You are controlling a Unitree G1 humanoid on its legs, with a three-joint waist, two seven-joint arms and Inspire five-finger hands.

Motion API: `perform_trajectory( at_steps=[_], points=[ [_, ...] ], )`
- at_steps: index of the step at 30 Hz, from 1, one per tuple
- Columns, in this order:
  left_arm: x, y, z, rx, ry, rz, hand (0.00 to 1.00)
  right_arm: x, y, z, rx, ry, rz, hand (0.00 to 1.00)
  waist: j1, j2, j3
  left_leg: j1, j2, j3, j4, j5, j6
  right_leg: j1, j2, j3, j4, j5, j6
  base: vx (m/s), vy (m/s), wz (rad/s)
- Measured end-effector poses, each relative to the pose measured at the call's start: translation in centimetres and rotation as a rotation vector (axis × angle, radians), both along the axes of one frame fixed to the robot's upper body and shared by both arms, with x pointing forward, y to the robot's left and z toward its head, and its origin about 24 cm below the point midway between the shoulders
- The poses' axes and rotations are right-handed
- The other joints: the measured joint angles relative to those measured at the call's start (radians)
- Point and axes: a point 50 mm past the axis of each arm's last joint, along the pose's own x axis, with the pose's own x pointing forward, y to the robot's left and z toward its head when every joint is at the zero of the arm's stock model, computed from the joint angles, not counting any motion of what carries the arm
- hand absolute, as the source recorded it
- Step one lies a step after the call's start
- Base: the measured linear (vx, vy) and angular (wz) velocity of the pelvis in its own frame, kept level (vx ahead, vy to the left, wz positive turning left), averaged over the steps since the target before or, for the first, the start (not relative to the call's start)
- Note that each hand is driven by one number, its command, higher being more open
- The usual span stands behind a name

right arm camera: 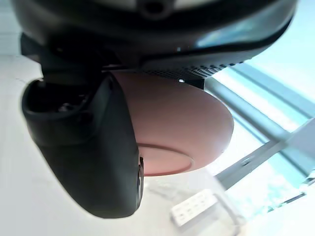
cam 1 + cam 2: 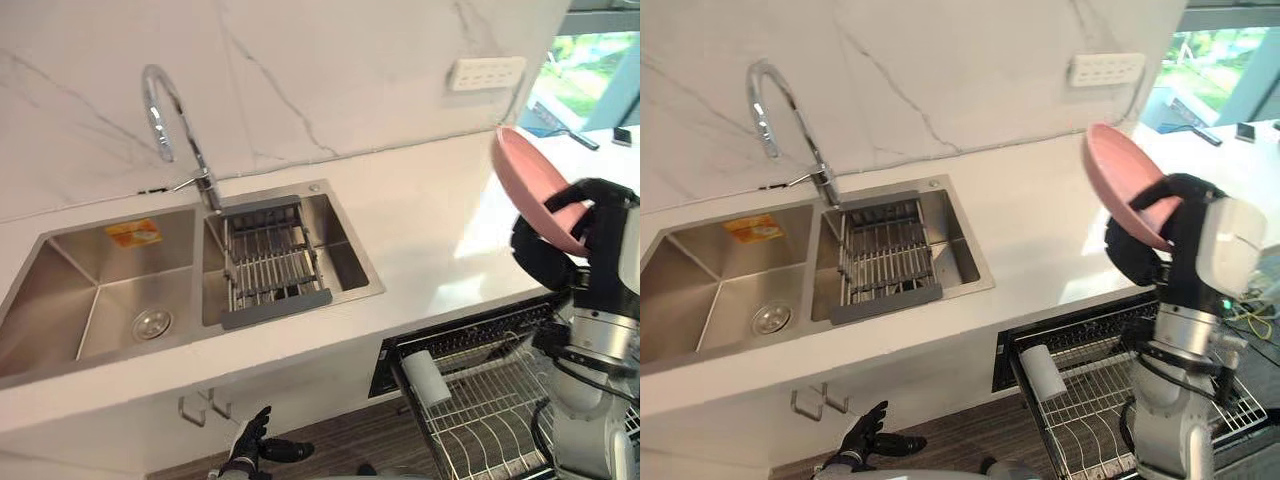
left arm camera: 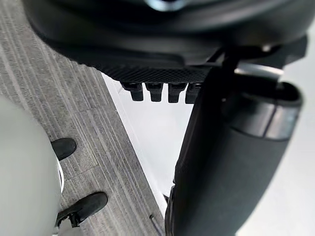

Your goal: Walk over to the sink, pick up the cup, carry it to the dishwasher, place the cup inside the dishwasher, then close the dishwasher door

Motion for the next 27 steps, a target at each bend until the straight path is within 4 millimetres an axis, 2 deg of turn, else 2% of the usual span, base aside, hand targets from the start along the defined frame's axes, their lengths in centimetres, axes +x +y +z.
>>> perform_trajectory(
  at_steps=[5, 9, 11, 14, 18, 21, 27],
  points=[
    [-0.2, -0.6, -0.1, -0.005, 0.005, -0.027, 1.0, -1.8, -1.9, -2.3, 0.054, 0.096, -0.136, 0.0, -0.019, 0.016, -0.007, -0.022, 0.002, 0.028, 0.002, -0.012, -0.006, -0.038, 0.006, 0.02, 0.015, -0.009, -0.004, 0.01, -0.002, -0.16],
    [-0.4, -0.9, -0.1, -0.012, 0.006, -0.022, 1.0, -4.0, -2.6, -5.5, 0.146, 0.224, -0.232, 0.0, -0.03, 0.031, -0.004, -0.048, 0.001, 0.038, 0.003, -0.012, -0.007, -0.095, 0.01, 0.03, 0.072, -0.035, -0.001, 0.05, -0.005, -0.08],
    [-0.2, -1.0, 0.0, -0.014, -0.004, -0.021, 1.0, -5.2, -2.6, -7.1, 0.213, 0.278, -0.285, 0.0, -0.032, 0.038, 0.014, -0.055, -0.002, 0.055, 0.013, -0.012, -0.007, -0.126, 0.014, 0.047, 0.123, -0.05, -0.003, 0.05, -0.009, -0.22],
    [0.4, -1.2, 0.3, -0.006, -0.032, -0.01, 1.0, -5.7, -2.4, -8.2, 0.266, 0.303, -0.307, 0.0, -0.033, 0.044, 0.049, -0.065, -0.007, 0.102, 0.043, -0.018, -0.006, -0.166, 0.021, 0.089, 0.182, -0.077, 0.004, 0.01, -0.022, -0.45],
    [1.7, -1.4, 0.8, -0.002, -0.084, -0.005, 1.0, -5.9, -2.2, -8.8, 0.307, 0.322, -0.301, 0.0, -0.035, 0.039, 0.109, -0.107, -0.01, 0.13, 0.09, -0.056, 0.0, -0.239, 0.022, 0.101, 0.272, -0.114, 0.003, -0.05, -0.033, -0.19],
    [3.2, -1.9, 1.3, 0.001, -0.131, 0.0, 1.0, -5.4, -1.6, -9.5, 0.325, 0.345, -0.27, 0.0, -0.03, 0.022, 0.165, -0.158, -0.011, 0.13, 0.161, -0.082, 0.003, -0.285, 0.01, 0.092, 0.333, -0.135, 0.006, -0.06, -0.038, 0.05],
    [6.3, -4.2, 2.9, -0.054, -0.24, 0.013, 1.0, -4.1, -0.2, -9.9, 0.376, 0.339, -0.194, 0.0, 0.0, 0.009, 0.265, -0.274, 0.006, 0.121, 0.303, -0.128, 0.011, -0.354, -0.008, 0.05, 0.396, -0.15, 0.01, -0.03, -0.027, 0.18]
  ],
)
